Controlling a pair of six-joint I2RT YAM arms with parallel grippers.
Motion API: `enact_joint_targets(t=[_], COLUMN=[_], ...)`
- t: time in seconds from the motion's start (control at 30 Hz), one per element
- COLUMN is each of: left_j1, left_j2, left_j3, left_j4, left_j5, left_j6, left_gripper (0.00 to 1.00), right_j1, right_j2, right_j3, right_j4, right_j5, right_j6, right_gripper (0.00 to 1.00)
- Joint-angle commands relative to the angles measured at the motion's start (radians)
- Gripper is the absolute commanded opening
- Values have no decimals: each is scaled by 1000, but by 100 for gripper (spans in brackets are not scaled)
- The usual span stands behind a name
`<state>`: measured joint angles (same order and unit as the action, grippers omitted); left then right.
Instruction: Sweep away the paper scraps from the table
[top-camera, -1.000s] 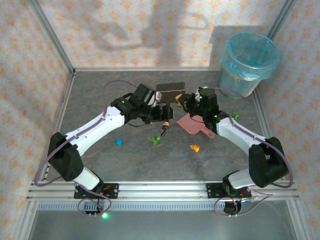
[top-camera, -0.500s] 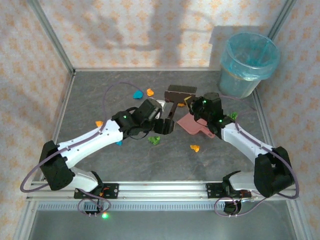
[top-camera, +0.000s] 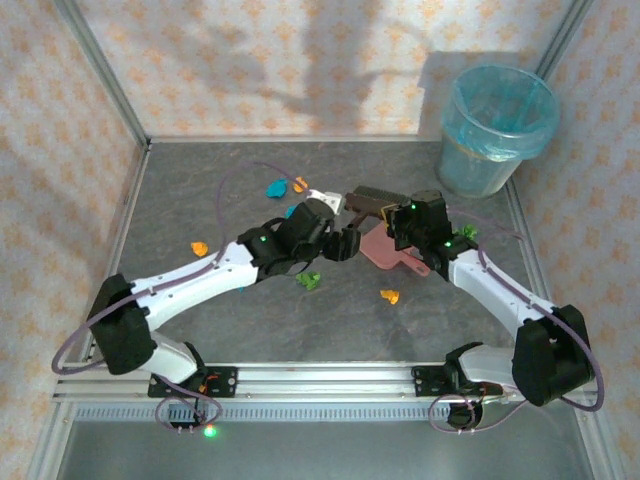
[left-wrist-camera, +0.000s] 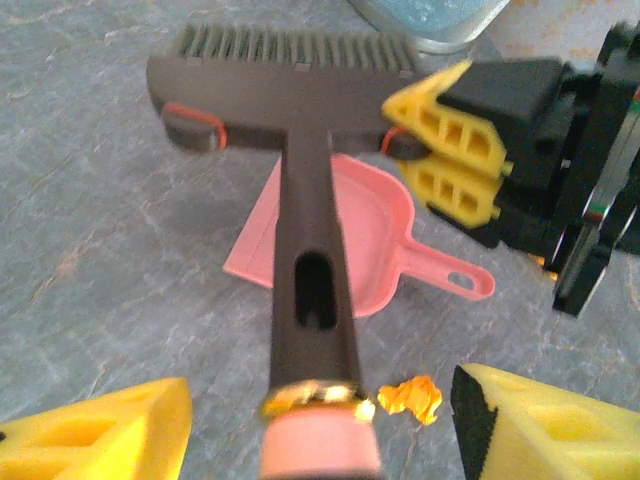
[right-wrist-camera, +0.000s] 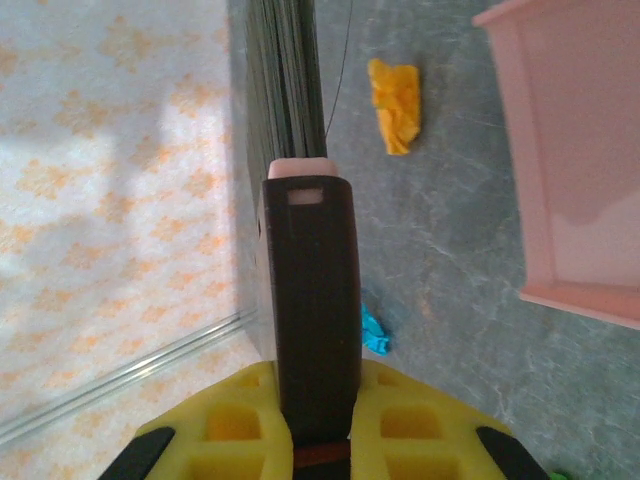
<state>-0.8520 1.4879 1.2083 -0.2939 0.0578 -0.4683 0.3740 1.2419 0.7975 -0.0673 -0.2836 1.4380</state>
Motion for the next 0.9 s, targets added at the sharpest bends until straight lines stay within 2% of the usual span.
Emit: enact_joint_targets(t=[0.0,0.27,0.47,0.57,0.73,0.87], left_j1=[-7,-7,-7,-7,-8,-7], left_j2=[61,82,90,105,106,98], left_j3=[75,102,109,127,122,101], left_j4=[-8,-42,-60,-83,-73,-58], left_j5=[-35,-50,-44,-41,-11,-16], left_j6=[22,45,51,51,49,49], left_gripper=[67,66,58,46,51,47], right_j1=[-10,-31,-37,-38,-38,-39], right_j2=[-21,-24,-16,-15,-13,-14], right_j3=[61,46,49,52,48,44], right_j4=[-62,-67,-70,-75,-81,-75], right_j5=[24,-2,-2,-3,-9,-14], right_j6=[67,117,122,122,131,146], right_gripper=[0,0,0,0,0,0])
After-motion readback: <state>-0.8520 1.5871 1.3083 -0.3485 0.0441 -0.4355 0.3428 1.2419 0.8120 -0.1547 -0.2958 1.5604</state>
